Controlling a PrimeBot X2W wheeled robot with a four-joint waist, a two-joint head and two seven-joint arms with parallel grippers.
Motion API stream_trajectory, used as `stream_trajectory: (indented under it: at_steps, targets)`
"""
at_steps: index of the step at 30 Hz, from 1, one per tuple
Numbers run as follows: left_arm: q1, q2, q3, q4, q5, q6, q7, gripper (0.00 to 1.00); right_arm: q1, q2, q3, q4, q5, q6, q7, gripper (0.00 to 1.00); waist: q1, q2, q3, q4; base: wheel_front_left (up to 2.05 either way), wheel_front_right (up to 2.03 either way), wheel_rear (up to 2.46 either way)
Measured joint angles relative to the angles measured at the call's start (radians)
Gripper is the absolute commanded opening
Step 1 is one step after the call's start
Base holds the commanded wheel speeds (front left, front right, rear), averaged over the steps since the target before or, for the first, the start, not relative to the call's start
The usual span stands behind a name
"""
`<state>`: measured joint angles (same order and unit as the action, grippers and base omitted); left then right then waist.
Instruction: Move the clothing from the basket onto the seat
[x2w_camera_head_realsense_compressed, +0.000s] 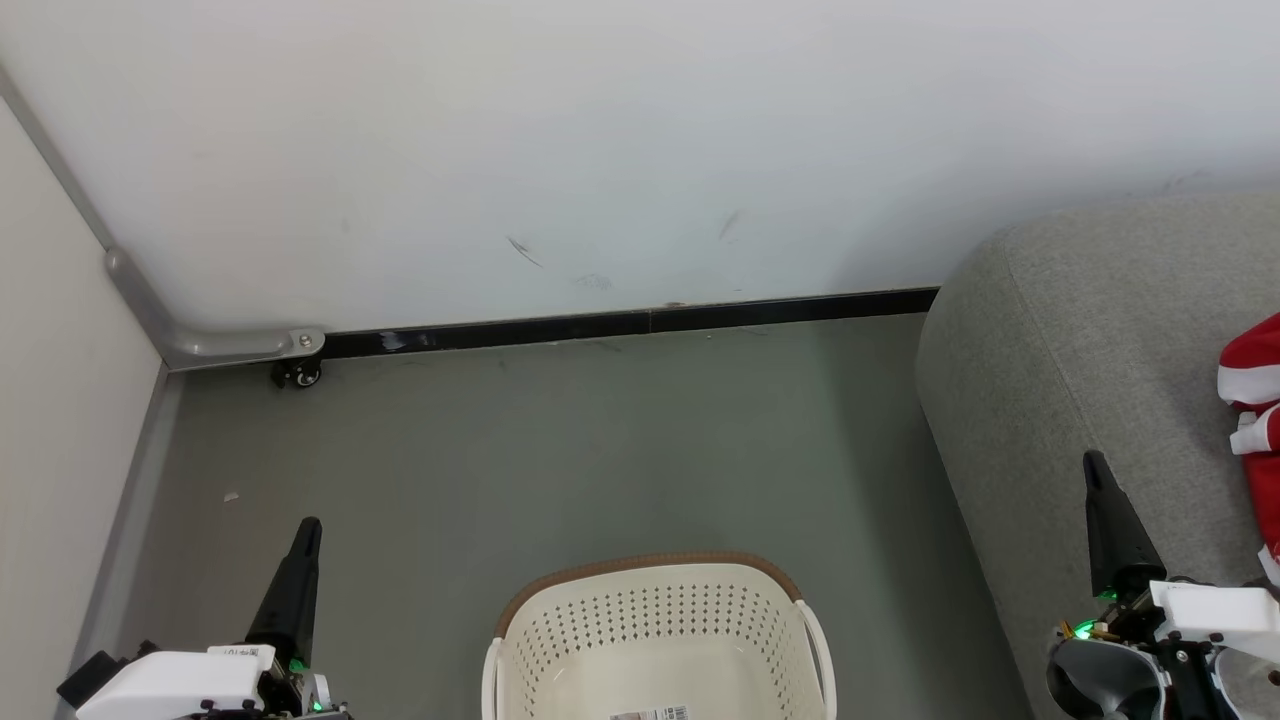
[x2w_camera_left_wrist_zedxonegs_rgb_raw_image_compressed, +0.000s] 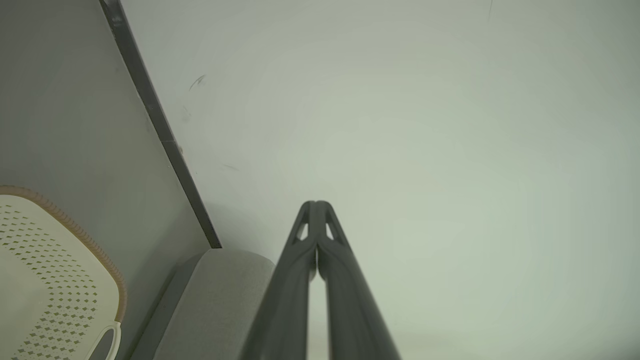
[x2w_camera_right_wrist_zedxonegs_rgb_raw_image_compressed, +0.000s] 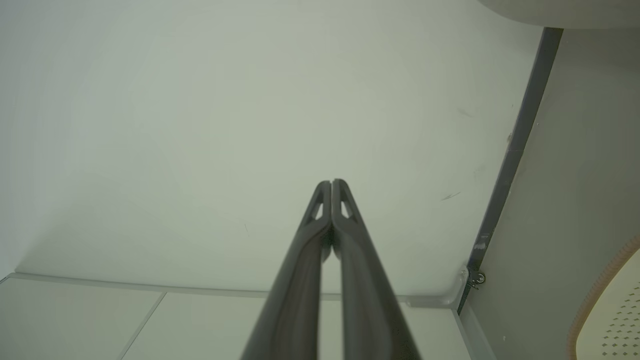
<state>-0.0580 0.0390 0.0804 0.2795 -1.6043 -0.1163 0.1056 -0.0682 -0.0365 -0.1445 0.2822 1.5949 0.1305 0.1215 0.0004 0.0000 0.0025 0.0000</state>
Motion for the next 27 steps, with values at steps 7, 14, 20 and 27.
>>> stream_trajectory:
  at_steps: [7,14,20,27]
  targets:
    - [-0.001,0.000,0.000,0.001,0.000,-0.004,0.000,0.00,0.000,0.000,0.001,-0.001,0.000,0.000,-0.001,0.00,0.0000,0.0000,0.000,0.000,0.00,0.00,0.00]
    - [-0.004,0.000,0.000,0.002,0.000,-0.004,0.000,0.00,0.000,0.000,0.001,-0.001,0.000,0.000,-0.001,0.00,-0.0001,0.0000,0.000,0.000,0.00,0.00,0.00]
    - [-0.005,0.000,0.000,0.002,0.000,-0.004,0.000,0.00,0.000,0.000,0.001,-0.001,0.000,0.000,-0.001,0.00,-0.0001,0.0000,0.000,0.000,0.00,0.00,0.00]
    - [-0.005,0.000,0.000,0.003,0.000,-0.007,0.000,0.00,0.000,0.000,0.002,-0.002,0.001,0.000,-0.001,0.00,-0.0002,0.0000,0.000,0.000,0.00,0.00,0.00]
